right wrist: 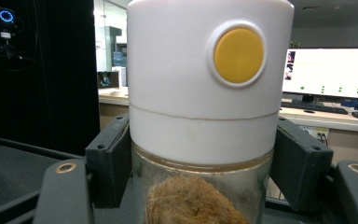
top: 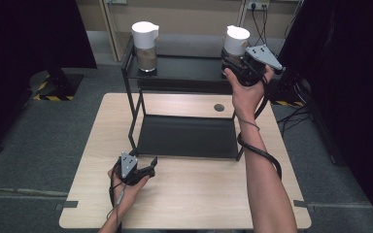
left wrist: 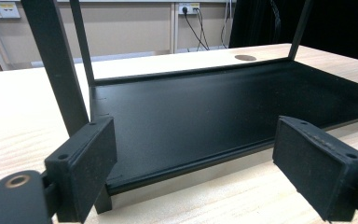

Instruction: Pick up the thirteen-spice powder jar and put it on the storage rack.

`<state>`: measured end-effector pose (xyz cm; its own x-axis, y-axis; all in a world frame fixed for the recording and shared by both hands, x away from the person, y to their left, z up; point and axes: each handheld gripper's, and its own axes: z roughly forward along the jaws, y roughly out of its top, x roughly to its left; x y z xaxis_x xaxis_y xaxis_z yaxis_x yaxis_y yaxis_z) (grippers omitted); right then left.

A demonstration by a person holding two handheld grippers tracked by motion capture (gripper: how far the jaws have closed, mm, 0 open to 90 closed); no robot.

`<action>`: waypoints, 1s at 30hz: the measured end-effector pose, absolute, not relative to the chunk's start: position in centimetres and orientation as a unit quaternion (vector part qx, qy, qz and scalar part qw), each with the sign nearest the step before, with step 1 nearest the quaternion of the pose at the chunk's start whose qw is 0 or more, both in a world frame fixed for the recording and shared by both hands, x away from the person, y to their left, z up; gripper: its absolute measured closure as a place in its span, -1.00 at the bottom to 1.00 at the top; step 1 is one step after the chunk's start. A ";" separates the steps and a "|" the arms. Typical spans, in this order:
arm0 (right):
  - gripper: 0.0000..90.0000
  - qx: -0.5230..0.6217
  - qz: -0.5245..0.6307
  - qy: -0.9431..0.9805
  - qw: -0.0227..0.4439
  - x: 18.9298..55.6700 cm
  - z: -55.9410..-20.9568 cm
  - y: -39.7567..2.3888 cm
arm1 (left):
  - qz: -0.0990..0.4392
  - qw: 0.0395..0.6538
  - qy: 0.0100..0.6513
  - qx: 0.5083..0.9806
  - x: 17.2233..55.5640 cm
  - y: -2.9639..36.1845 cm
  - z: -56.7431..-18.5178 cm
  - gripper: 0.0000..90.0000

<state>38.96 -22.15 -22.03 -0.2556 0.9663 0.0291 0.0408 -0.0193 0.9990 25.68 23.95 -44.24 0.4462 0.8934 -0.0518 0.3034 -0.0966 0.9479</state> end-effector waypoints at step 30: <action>-0.80 0.436 0.580 0.554 0.408 36.1 -22.7 -22.9 | 0.292 0.508 0.437 0.682 25.6 23.8 -44.2 -0.71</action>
